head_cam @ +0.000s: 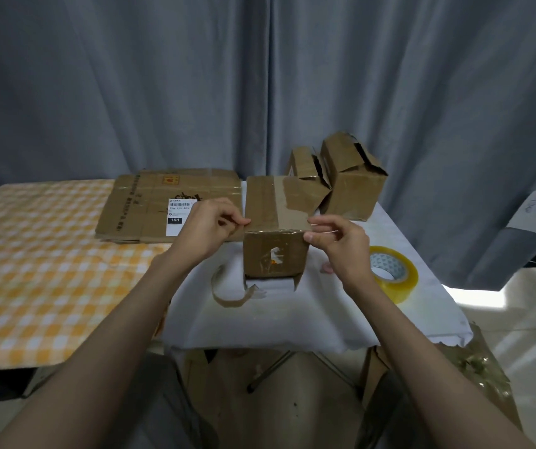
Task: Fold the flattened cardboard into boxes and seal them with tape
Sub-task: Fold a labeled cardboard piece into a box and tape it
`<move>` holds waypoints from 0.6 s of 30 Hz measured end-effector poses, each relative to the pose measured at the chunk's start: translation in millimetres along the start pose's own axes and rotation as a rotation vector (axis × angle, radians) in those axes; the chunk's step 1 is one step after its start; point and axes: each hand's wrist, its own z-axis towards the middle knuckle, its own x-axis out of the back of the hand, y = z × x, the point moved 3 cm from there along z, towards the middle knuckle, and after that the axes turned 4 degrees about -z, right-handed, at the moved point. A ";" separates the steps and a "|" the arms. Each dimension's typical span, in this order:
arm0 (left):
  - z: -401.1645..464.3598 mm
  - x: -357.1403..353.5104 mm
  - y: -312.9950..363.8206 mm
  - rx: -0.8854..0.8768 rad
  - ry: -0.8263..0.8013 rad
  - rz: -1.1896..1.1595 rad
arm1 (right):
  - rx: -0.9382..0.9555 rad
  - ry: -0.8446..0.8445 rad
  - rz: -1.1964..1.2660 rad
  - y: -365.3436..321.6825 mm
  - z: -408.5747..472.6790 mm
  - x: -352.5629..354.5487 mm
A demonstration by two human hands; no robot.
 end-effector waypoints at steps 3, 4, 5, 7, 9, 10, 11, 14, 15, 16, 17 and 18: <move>-12.2 -8.2 3.4 -0.006 0.130 0.021 | -0.094 0.025 0.118 0.9 -4.9 1.6; -15.2 -13.0 5.7 -0.027 0.146 0.025 | -0.107 0.034 0.125 0.0 -6.0 0.7; -17.1 -19.7 8.4 -0.051 0.128 0.035 | -0.111 0.033 0.099 -1.2 -6.4 -0.6; -18.8 -35.7 13.6 -0.086 0.043 0.026 | -0.108 0.009 0.036 -3.1 -6.1 -4.9; -17.9 -50.0 15.2 -0.111 0.032 -0.015 | -0.096 0.005 0.012 -2.6 -4.8 -9.1; -17.1 -54.8 14.8 -0.124 0.068 -0.028 | -0.081 0.025 0.000 -2.2 -4.4 -10.0; -15.8 -58.0 13.7 -0.139 0.117 -0.025 | -0.057 0.050 -0.013 -2.2 -4.6 -10.6; -10.3 -62.5 12.0 -0.178 0.186 0.000 | 0.062 0.131 -0.089 -3.3 -6.9 -10.6; -8.8 -63.0 12.4 -0.197 0.182 0.005 | 0.108 0.141 -0.126 -3.2 -6.7 -9.9; -8.0 -63.1 12.0 -0.214 0.180 0.012 | 0.163 0.136 -0.173 -3.2 -6.1 -9.4; -7.7 -62.8 11.4 -0.222 0.184 0.016 | 0.223 0.121 -0.224 -3.6 -5.6 -9.0; -6.9 -62.3 10.8 -0.224 0.192 0.018 | 0.276 0.104 -0.279 -4.2 -4.8 -8.8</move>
